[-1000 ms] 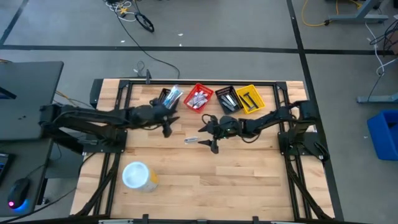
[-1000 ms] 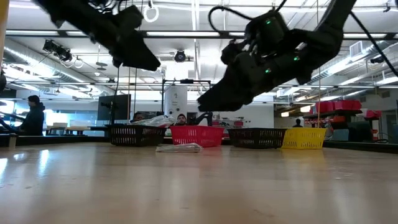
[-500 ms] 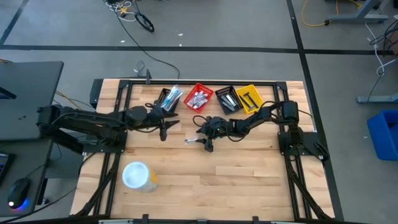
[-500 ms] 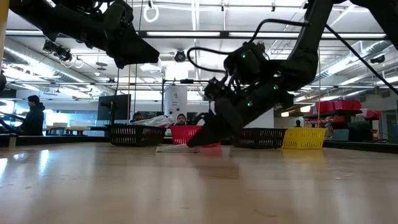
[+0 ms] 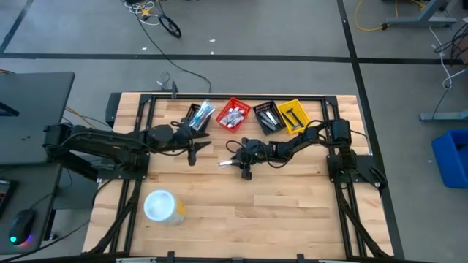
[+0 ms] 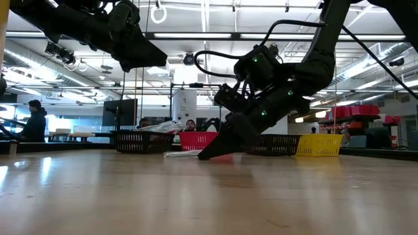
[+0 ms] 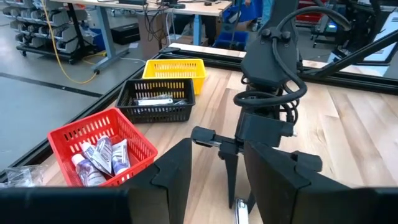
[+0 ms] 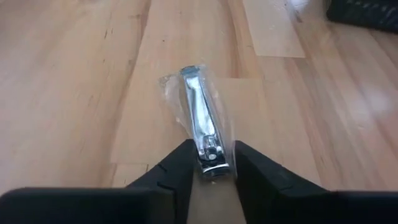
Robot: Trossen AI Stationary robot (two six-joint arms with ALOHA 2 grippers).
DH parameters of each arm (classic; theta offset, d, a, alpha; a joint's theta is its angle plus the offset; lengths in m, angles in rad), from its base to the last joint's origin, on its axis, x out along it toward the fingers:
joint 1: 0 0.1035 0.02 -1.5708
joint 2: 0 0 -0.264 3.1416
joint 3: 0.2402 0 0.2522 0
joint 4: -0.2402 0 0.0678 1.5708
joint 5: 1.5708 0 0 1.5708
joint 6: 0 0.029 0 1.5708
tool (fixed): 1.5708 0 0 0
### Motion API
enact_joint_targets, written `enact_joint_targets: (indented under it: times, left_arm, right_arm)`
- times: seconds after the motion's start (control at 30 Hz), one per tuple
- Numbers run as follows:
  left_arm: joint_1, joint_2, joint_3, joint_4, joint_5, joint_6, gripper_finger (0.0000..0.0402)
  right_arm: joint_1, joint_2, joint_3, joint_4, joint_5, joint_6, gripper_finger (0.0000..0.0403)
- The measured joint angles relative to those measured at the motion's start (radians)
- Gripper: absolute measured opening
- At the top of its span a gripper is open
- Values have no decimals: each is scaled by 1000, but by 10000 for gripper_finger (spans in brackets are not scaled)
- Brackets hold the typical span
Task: Pick & Place Travel size toiletries
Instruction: Put the nail cutter into the right black bin
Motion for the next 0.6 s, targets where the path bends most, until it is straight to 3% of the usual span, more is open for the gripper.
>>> enact_joint_targets:
  times: [0.23,0.5,0.6]
  left_arm:
    - [0,0,0,0,-28,-6,153]
    - [0,0,0,-2,-28,-8,153]
    - [0,0,0,-2,-30,-12,153]
  right_arm:
    - [-1,-1,-1,15,-18,28,91]
    - [0,-25,-5,-1,14,75,81]
    - [-1,-80,-6,-55,71,84,80]
